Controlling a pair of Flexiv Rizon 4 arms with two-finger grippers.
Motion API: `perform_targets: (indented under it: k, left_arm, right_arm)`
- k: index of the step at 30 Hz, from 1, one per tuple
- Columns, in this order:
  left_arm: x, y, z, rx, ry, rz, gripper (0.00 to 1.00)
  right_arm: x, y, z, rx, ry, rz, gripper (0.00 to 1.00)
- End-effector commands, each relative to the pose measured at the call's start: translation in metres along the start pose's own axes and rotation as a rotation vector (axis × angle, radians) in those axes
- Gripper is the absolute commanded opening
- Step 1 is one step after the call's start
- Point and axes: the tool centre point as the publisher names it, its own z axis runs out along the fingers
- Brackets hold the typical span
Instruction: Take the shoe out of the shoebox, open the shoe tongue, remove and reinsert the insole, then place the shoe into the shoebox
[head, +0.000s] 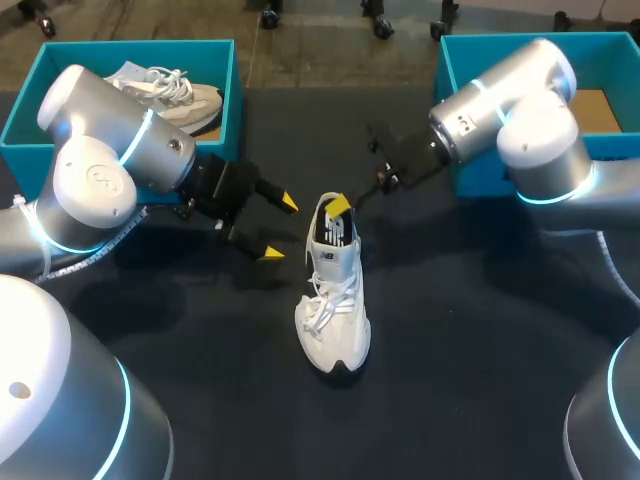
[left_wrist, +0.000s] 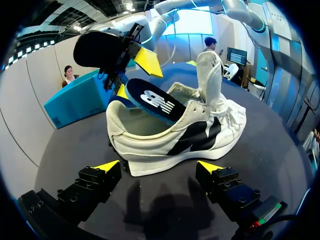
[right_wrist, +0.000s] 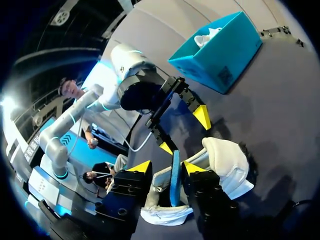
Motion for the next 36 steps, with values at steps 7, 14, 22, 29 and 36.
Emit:
perform_targets:
  k: [7,14,22,29,36]
  left_arm:
    - [0.0,0.0,0.0,-0.002,0.0,0.0,1.0]
    - [0.0,0.0,0.0,-0.002,0.0,0.0,1.0]
    - [0.0,0.0,0.0,-0.002,0.0,0.0,1.0]
    - [0.0,0.0,0.0,-0.002,0.0,0.0,1.0]
    - [0.0,0.0,0.0,-0.002,0.0,0.0,1.0]
  right_arm:
    - [-0.015,0.008,0.002,0.014,0.022,-0.014,0.0]
    - [-0.02,0.009,0.01,0.023,0.039,-0.017,0.0]
    - [-0.022,0.007,0.014,0.02,0.05,-0.013,0.15]
    - [-0.013,0.009,0.01,0.027,0.035,-0.009,0.27]
    - [-0.004,0.011,0.006,0.029,0.01,-0.007,0.34]
